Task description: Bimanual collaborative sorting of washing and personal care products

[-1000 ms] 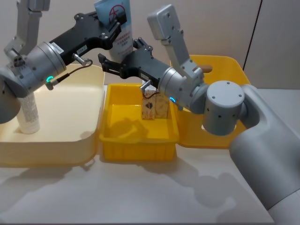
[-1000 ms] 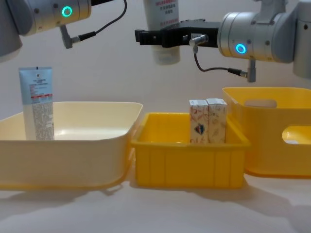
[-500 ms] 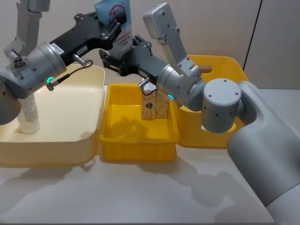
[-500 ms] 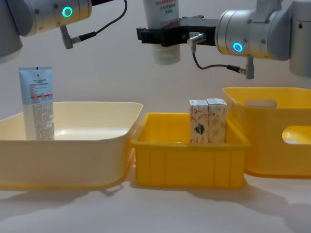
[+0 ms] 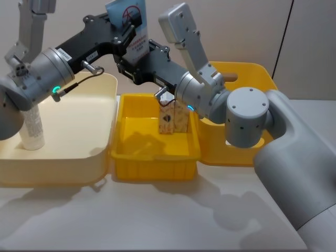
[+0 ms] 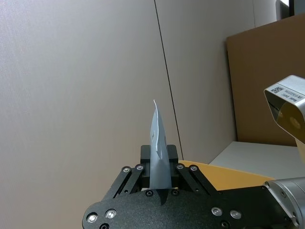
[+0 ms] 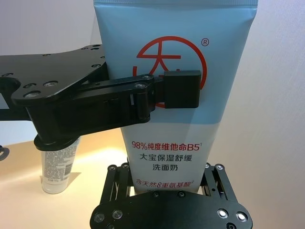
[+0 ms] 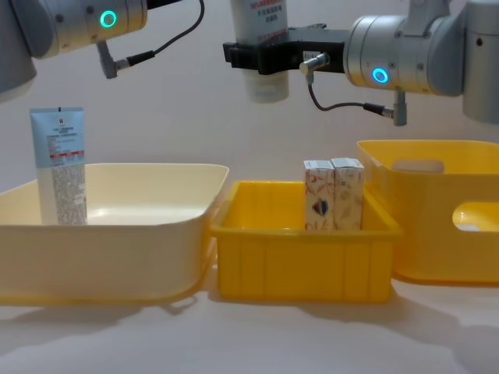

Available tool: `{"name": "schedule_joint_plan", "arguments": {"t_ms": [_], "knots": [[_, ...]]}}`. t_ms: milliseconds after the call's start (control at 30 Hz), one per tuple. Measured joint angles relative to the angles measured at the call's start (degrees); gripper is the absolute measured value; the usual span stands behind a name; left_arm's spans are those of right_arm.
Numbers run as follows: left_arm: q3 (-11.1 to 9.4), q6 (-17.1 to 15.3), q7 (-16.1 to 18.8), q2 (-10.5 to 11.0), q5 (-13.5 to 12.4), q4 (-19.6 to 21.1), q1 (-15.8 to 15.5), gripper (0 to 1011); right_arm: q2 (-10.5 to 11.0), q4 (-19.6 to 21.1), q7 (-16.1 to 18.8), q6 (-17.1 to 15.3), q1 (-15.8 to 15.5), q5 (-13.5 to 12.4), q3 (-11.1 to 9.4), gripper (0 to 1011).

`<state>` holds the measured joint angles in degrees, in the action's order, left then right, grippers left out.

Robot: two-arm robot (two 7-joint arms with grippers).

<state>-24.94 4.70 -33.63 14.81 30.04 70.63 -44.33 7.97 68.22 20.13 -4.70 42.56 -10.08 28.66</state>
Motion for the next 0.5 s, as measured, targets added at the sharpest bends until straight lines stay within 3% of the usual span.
{"name": "schedule_joint_plan", "arguments": {"t_ms": [500], "knots": [[-0.01, 0.02, 0.05, 0.02, 0.02, 0.06, 0.03, 203, -0.01, -0.1, -0.07, 0.1, 0.1, 0.17, 0.07, 561]]}}
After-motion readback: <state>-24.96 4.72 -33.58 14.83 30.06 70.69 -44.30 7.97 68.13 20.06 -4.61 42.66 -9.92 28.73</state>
